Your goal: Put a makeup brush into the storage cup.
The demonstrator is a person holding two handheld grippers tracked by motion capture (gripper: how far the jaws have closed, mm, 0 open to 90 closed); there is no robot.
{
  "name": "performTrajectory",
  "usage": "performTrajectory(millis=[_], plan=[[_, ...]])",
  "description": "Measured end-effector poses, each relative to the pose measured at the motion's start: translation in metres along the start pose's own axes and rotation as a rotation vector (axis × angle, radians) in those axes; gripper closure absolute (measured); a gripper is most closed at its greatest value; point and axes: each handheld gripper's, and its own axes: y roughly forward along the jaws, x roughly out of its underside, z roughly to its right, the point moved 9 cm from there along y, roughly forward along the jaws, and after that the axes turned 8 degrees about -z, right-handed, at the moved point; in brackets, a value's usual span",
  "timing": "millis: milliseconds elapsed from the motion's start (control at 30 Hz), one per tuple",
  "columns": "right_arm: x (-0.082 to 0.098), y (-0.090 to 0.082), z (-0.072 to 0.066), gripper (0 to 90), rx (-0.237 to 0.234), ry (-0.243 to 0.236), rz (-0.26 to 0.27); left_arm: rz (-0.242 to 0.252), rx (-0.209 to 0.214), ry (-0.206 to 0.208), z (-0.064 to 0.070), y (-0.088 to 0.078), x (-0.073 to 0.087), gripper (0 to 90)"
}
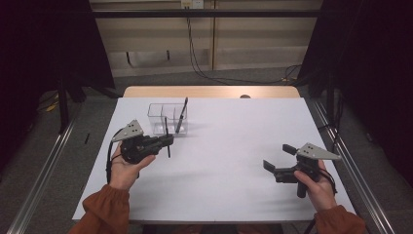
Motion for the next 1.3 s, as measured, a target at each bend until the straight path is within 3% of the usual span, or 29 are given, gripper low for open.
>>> performTrajectory(millis=[200, 433, 733, 967, 1300], plan=[[0.008, -0.006, 0.003, 0.2, 0.021, 0.013, 0.028, -0.002, -0.029, -0.008, -0.011, -0.005, 0.000, 85.6], [0.011, -0.011, 0.003, 0.2, 0.039, 0.020, 0.063, 0.011, -0.034, -0.011, -0.013, -0.008, -0.010, 85.6], [0.018, -0.016, 0.003, 0.0, 0.046, 0.023, 0.067, 0.036, -0.056, -0.021, -0.024, -0.013, -0.024, 85.5], [0.020, -0.017, 0.002, 0.0, 0.053, 0.020, 0.072, 0.031, -0.112, -0.012, -0.045, -0.006, -0.029, 85.6], [0.023, -0.015, -0.002, 0.0, 0.037, 0.005, 0.061, 0.063, -0.135, -0.030, -0.054, 0.007, -0.048, 85.6]])
